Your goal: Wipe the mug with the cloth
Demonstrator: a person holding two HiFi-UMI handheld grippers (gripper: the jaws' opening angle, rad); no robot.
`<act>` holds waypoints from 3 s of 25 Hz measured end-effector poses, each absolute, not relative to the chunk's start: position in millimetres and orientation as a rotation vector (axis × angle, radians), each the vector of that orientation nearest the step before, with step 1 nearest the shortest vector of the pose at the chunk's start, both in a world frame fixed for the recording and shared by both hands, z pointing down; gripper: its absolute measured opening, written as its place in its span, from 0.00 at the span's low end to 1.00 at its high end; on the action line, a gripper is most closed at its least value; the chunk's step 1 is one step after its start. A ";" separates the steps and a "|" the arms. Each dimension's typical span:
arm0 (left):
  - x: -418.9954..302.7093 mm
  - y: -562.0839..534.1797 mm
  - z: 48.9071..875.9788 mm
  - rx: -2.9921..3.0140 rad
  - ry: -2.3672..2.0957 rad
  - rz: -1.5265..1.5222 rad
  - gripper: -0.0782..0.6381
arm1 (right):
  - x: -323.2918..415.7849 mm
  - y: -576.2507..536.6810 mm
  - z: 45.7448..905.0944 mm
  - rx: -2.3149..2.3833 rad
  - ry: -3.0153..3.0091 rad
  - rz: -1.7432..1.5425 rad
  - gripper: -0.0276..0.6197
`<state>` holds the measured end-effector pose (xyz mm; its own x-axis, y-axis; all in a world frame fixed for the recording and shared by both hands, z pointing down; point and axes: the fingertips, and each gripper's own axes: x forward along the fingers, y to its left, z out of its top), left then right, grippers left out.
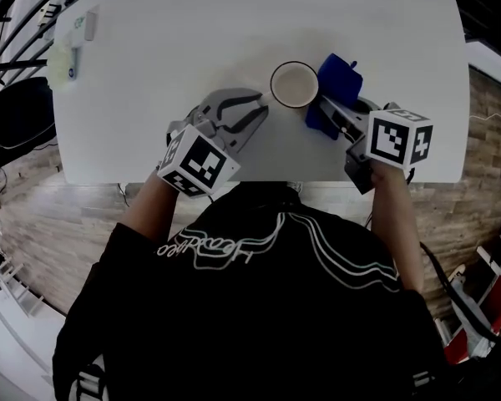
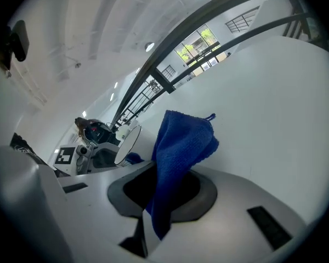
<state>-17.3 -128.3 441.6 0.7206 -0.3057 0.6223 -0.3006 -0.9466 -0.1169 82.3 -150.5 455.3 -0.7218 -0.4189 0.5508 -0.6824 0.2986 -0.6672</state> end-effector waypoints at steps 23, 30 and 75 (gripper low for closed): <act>-24.2 -151.6 443.0 -2.711 0.404 -1.128 0.21 | 102.2 -173.0 380.1 0.939 -2.569 1.305 0.12; -22.8 -161.1 442.6 -2.675 0.368 -1.137 0.21 | 93.3 -176.6 383.0 0.869 -2.575 1.293 0.12; -22.8 -211.4 448.3 -2.634 0.236 -1.056 0.21 | 66.4 -224.8 400.9 0.538 -2.597 1.251 0.12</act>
<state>-22.8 -211.4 448.3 0.7176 -0.2573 0.6472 -0.0423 -0.9436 -0.3283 66.4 -224.8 400.9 -0.9116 -0.2325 0.3390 -0.4100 0.5734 -0.7093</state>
